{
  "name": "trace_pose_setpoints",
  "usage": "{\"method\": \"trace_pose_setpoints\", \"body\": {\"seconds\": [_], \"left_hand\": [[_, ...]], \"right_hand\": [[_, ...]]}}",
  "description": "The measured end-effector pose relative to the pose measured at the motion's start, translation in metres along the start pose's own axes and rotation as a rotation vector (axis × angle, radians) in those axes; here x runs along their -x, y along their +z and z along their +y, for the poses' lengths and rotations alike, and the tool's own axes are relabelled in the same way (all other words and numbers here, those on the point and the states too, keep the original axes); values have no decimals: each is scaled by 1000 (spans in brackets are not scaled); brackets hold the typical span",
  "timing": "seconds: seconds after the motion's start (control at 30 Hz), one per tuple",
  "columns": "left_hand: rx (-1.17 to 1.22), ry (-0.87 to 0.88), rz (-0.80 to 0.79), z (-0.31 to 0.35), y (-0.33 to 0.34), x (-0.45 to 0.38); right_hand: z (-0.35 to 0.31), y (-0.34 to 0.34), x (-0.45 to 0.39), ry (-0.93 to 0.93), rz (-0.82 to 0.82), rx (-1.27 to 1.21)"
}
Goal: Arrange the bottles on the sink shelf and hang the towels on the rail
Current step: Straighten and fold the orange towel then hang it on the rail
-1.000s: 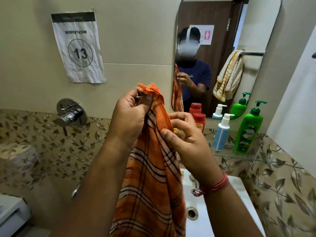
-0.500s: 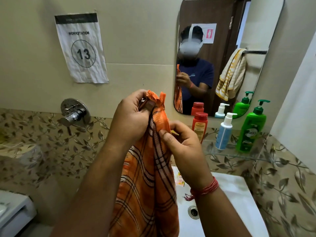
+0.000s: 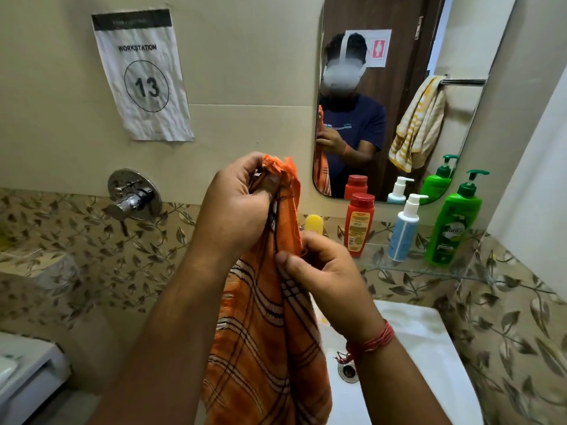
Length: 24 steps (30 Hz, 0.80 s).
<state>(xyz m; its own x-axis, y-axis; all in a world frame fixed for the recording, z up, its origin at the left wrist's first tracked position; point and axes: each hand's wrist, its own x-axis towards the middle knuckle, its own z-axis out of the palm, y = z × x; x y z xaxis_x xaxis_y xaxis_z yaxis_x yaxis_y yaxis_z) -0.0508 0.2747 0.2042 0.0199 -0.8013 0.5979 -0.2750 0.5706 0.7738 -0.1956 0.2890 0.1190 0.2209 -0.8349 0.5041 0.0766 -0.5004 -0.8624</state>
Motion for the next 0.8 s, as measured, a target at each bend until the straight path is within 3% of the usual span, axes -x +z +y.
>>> {"method": "trace_pose_setpoints", "body": {"seconds": [0.1, 0.4, 0.6, 0.8], "left_hand": [[32, 13, -12, 7, 4, -2], [134, 28, 128, 12, 1, -14], [146, 14, 196, 9, -10, -17], [116, 5, 277, 7, -28, -15]], "right_hand": [[11, 4, 5, 65, -178, -84], [33, -2, 10, 233, -347, 138], [33, -11, 12, 252, -45, -52], [32, -38, 4, 6, 102, 148]]}}
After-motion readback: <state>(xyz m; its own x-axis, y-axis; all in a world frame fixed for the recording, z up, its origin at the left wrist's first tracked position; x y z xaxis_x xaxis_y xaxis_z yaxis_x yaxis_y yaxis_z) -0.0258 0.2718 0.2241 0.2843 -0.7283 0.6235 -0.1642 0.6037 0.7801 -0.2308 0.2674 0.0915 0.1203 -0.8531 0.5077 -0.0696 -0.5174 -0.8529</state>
